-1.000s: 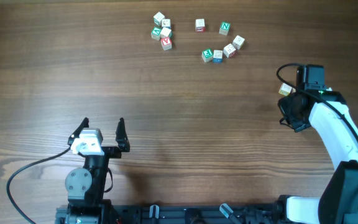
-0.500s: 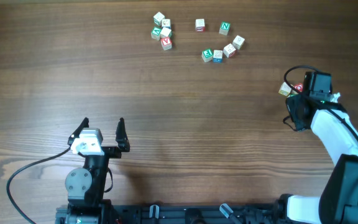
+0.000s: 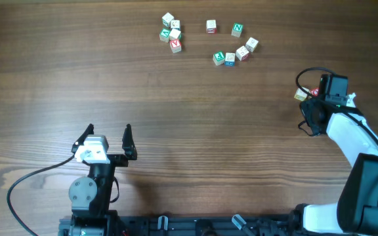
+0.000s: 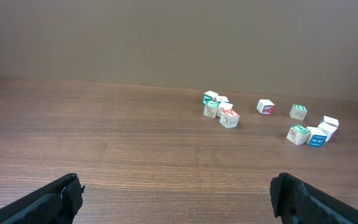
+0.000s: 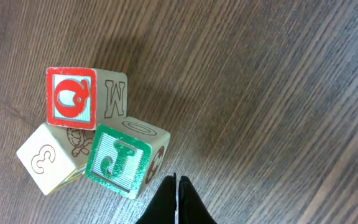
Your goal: Form a circle
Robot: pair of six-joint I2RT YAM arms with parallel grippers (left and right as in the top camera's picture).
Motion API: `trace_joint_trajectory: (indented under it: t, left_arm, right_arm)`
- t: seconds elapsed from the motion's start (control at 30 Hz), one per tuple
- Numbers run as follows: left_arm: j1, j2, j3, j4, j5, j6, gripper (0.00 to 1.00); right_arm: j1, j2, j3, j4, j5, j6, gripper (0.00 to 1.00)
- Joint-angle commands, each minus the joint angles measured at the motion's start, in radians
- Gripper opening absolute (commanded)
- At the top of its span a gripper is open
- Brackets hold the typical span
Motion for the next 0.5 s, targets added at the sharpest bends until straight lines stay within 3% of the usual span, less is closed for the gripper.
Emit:
trace_joint_trajectory:
  t: [0.0,0.47]
  left_arm:
    - [-0.005,-0.008,-0.006,-0.001,0.016,-0.006,1.00]
    - [-0.005,-0.008,-0.006,-0.001,0.016,-0.006,1.00]
  right_arm:
    - [-0.003,0.027,-0.008,0.014,-0.013,-0.012,0.04]
    - [-0.001,0.027,-0.008,0.045,-0.023,-0.035,0.04]
